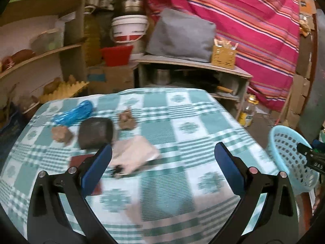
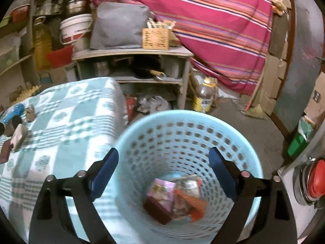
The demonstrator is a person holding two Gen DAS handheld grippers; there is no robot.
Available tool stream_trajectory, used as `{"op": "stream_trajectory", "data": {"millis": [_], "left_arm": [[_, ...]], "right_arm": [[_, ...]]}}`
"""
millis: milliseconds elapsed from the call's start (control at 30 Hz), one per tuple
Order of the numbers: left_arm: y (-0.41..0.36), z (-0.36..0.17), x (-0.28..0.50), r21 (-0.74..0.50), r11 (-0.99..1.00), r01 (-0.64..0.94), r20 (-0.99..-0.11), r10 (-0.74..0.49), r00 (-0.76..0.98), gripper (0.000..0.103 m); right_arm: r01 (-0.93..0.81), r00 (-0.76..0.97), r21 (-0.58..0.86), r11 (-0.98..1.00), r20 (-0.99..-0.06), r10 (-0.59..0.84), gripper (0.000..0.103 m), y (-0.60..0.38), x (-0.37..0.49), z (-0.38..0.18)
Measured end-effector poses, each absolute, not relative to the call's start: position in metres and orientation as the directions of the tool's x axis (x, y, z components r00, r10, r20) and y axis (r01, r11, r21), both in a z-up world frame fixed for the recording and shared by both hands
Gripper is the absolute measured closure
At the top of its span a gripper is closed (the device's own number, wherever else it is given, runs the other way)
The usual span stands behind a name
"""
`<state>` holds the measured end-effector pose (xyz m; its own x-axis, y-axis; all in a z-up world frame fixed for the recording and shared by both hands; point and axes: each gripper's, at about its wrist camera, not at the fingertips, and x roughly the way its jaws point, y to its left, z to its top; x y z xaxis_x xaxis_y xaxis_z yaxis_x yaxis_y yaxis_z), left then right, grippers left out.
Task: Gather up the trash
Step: 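Move both tools back over the table toward the remaining trash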
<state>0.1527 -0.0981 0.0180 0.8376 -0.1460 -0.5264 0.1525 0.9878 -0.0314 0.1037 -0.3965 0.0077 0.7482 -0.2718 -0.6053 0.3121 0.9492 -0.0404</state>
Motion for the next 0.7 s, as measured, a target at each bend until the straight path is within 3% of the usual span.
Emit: {"op": "stream_trajectory", "data": {"millis": [433, 700], "left_arm": [[-0.011, -0.001, 0.163, -0.022, 0.999, 0.026, -0.575, -0.034, 0.817, 0.006], [0.019, -0.034, 0.181, -0.048, 0.999, 0.002, -0.682, -0.035, 0.731, 0.006]], "right_arm": [[0.139, 0.781, -0.085, 0.987, -0.603, -0.162, 0.014, -0.285, 0.149, 0.001], [0.095, 0.767, -0.056, 0.994, -0.632, -0.109, 0.014, -0.254, 0.171, -0.009]]}}
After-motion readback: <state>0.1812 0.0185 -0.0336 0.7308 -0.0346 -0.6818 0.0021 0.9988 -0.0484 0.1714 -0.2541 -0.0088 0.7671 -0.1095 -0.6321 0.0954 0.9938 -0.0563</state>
